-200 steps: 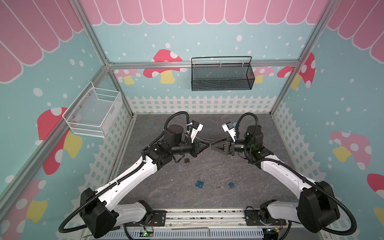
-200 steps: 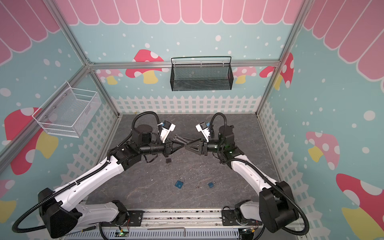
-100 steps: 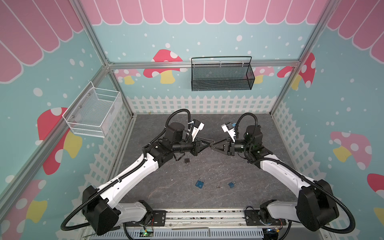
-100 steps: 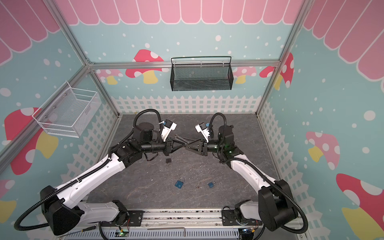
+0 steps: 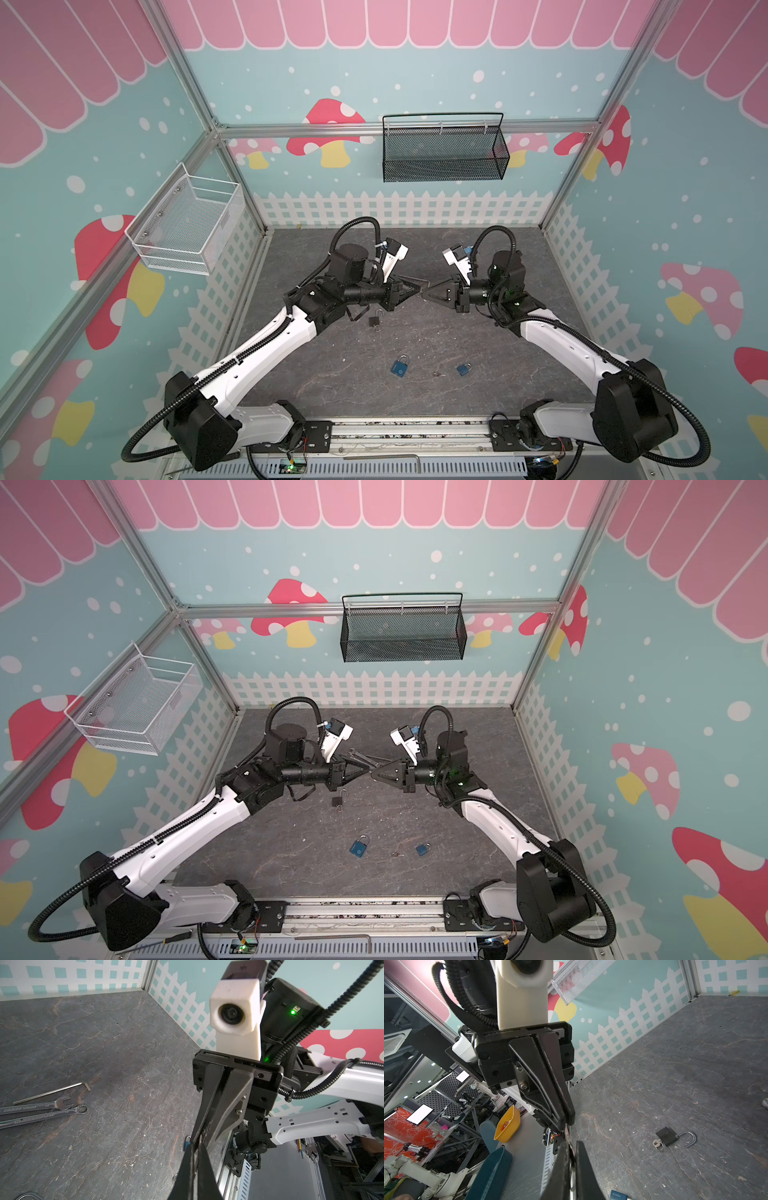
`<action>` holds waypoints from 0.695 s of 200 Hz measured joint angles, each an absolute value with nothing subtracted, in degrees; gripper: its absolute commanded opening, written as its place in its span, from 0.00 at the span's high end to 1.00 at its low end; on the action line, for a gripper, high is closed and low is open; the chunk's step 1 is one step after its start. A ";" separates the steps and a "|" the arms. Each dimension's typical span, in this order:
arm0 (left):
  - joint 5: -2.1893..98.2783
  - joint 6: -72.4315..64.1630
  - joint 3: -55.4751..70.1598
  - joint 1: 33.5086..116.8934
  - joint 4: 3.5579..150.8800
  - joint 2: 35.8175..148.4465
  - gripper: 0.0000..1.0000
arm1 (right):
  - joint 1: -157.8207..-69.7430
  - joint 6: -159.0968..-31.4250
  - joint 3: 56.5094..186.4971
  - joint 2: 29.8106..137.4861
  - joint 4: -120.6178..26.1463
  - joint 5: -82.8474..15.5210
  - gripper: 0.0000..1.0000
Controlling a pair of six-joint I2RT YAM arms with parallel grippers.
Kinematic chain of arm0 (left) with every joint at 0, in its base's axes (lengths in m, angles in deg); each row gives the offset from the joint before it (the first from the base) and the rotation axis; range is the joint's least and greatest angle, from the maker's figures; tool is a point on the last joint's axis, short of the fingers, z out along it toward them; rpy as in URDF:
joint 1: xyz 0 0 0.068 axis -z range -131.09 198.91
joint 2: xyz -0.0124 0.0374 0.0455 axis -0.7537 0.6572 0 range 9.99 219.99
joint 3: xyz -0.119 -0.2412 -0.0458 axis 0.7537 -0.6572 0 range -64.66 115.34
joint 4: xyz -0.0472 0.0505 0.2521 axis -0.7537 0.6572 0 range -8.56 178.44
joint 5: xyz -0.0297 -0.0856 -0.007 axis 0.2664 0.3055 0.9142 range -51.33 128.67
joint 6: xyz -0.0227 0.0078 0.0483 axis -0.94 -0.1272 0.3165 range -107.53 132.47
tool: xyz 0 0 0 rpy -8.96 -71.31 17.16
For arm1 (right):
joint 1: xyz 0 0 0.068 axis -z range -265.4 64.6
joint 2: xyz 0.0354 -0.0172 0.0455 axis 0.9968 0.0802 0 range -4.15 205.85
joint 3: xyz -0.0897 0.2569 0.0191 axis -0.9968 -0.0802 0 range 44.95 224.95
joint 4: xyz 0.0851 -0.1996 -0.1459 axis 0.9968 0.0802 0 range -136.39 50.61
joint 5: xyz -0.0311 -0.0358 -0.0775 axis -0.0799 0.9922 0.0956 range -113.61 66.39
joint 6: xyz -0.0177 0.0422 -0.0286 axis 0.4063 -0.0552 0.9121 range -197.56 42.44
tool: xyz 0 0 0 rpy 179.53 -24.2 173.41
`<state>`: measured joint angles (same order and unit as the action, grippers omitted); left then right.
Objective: Unlock with the key
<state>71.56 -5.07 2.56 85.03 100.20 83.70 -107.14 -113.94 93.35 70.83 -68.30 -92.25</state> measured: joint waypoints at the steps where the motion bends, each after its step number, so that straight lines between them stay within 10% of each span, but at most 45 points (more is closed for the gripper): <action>1: 71.62 -5.09 2.56 85.01 100.20 83.72 1.00 | -107.14 -113.92 93.35 70.83 -68.34 -92.30 0.98; 50: 72.32 -5.31 2.89 84.57 100.20 84.23 1.00 | -107.03 -113.81 93.33 70.83 -68.49 -92.01 1.00; 92: 70.86 -6.42 2.52 83.43 100.05 84.36 0.56 | -107.03 -113.59 92.70 69.78 -67.05 -89.06 1.00; 139: 59.62 -11.32 -4.28 83.41 102.74 81.82 0.47 | -106.70 -109.92 92.65 67.72 -54.05 -76.65 1.00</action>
